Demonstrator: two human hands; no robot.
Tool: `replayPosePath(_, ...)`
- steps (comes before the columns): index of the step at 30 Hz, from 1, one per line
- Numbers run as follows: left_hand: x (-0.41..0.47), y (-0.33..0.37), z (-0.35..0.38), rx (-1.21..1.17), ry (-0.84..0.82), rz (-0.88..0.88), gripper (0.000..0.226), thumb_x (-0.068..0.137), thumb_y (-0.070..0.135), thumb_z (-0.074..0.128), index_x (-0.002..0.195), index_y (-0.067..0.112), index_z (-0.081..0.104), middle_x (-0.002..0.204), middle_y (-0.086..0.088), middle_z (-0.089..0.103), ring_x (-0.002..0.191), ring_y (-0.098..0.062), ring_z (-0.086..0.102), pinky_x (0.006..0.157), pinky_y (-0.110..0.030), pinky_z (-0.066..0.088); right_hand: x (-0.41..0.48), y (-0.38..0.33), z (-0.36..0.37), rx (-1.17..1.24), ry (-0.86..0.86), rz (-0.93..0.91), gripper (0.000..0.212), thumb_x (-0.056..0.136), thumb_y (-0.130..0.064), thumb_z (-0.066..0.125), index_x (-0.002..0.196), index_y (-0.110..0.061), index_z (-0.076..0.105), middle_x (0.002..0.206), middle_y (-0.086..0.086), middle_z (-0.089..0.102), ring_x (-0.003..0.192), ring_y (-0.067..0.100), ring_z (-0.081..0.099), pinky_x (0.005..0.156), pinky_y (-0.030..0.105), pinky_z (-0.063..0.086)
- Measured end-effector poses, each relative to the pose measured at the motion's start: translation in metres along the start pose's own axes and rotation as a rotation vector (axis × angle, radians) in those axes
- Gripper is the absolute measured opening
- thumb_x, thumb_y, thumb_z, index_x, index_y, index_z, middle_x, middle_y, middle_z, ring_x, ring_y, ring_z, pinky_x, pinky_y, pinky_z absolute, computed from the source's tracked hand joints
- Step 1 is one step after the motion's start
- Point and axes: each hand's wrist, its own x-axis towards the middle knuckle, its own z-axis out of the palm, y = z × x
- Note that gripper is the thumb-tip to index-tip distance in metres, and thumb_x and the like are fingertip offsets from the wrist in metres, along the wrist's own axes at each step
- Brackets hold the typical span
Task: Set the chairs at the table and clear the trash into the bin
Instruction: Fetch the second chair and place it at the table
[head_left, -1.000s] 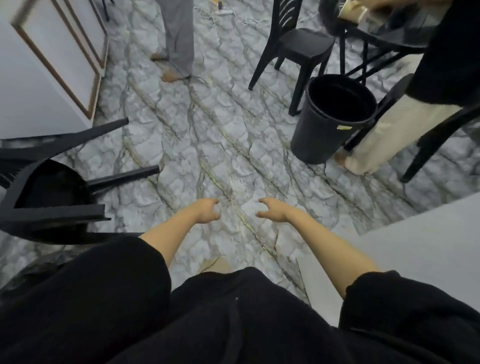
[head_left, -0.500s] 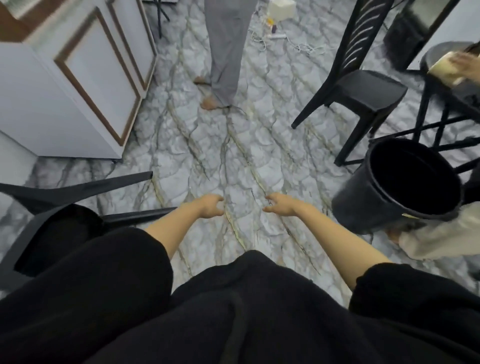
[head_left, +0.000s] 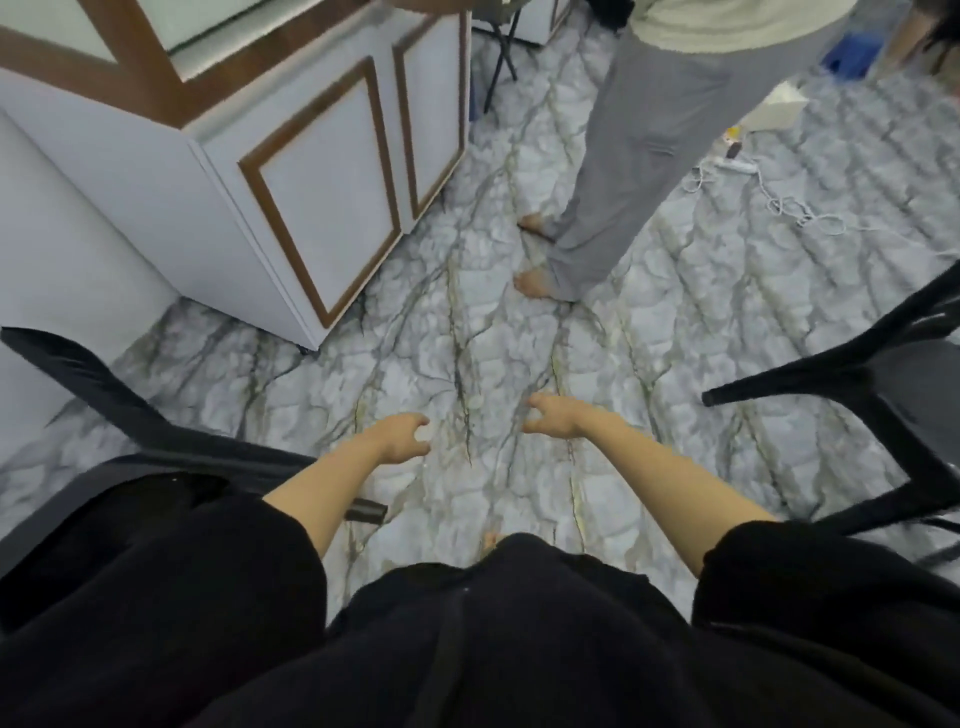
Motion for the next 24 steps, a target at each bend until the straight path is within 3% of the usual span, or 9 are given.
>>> replayPosePath(5,0.045,-0.028,-0.065,-0.21,0.101,-0.135,0.058,0.095,0.02,0.049,0.145,0.004,0.025,0.155,-0.013,0.028,0.141,-0.027,0.031,0.114,-0.032,0.026,0.087,-0.045,-0.098,-0.191,-0.076,-0.134,0.062,0.097,-0.035,0.041,0.146,-0.004,0.019,0.156,0.013,0.019,0.141,0.029,0.026,0.113,0.037,0.025)
replayPosePath(12,0.089,-0.115,-0.156,-0.399,0.241,-0.321,0.06,0.095,0.025,0.048,0.147,0.007,0.024,0.156,-0.013,0.025,0.142,-0.027,0.029,0.115,-0.033,0.026,0.222,-0.163,-0.191,-0.389,-0.092,-0.351,0.061,0.096,-0.03,0.045,0.146,-0.005,0.019,0.156,0.014,0.02,0.142,0.027,0.025,0.113,0.034,0.022)
replayPosePath(20,0.078,-0.23,-0.219,-0.628,0.368,-0.577,0.059,0.094,0.021,0.05,0.146,0.007,0.025,0.153,-0.014,0.031,0.139,-0.028,0.034,0.11,-0.03,0.03,0.32,-0.336,-0.228,-0.619,-0.218,-0.58,0.065,0.093,-0.036,0.049,0.145,-0.006,0.023,0.154,0.014,0.023,0.139,0.029,0.03,0.115,0.039,0.026)
replayPosePath(24,0.062,-0.28,-0.233,-0.745,0.417,-0.709,0.061,0.095,0.027,0.05,0.147,0.007,0.025,0.154,-0.014,0.029,0.14,-0.029,0.032,0.111,-0.033,0.031,0.352,-0.428,-0.229,-0.775,-0.293,-0.706,0.059,0.096,-0.029,0.044,0.144,-0.003,0.022,0.154,0.015,0.024,0.139,0.029,0.03,0.113,0.036,0.026)
